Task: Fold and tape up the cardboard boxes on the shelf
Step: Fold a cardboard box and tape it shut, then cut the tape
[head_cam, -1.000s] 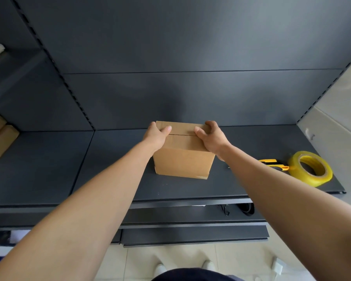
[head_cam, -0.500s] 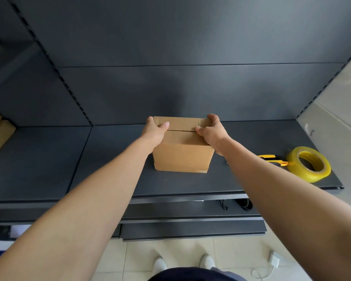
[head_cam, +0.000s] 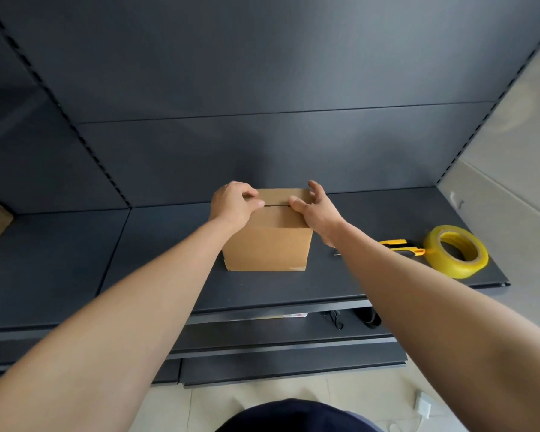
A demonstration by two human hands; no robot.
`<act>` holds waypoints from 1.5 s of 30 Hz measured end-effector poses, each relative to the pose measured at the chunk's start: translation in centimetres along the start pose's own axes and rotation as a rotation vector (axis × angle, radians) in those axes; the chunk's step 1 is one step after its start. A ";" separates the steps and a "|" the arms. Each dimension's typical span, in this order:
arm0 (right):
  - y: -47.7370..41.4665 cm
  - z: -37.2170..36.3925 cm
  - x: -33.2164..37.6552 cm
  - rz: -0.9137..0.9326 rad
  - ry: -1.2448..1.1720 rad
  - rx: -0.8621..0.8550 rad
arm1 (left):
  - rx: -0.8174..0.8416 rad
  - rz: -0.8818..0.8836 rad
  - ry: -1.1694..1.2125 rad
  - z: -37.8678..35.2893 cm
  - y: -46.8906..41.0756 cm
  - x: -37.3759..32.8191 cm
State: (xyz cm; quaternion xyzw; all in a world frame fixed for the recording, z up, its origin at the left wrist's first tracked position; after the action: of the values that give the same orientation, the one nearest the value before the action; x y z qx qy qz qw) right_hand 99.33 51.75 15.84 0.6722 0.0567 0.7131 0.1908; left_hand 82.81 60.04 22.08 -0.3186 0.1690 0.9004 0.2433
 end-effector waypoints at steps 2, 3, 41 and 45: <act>1.2 3.1 -1.1 0.000 -0.011 -0.091 | -0.002 0.007 -0.022 0.0 -0.3 -0.2; 2.1 5.3 -1.7 -0.025 0.038 -0.182 | -0.011 0.013 -0.033 0.0 -0.4 -0.3; 8.3 18.7 4.1 -0.048 0.645 -0.273 | -0.019 0.161 -0.027 -2.1 -0.7 -4.6; 7.9 11.0 9.0 0.123 0.505 0.043 | 0.020 0.187 0.058 -2.5 -0.7 -3.9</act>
State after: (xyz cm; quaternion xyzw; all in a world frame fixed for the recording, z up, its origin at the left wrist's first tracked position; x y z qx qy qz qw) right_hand 108.32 45.72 27.94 0.4791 0.0768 0.8672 0.1123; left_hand 87.07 58.17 22.69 -0.3250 0.2142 0.9078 0.1562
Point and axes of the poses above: each hand's wrist, its own y-axis away from the middle knuckle, its own z-axis out of the back of the hand, x = y × z, the point moved 9 cm from there along -y, towards the middle knuckle, and after that the axes turned 15 degrees about x, right-handed, at the moved point
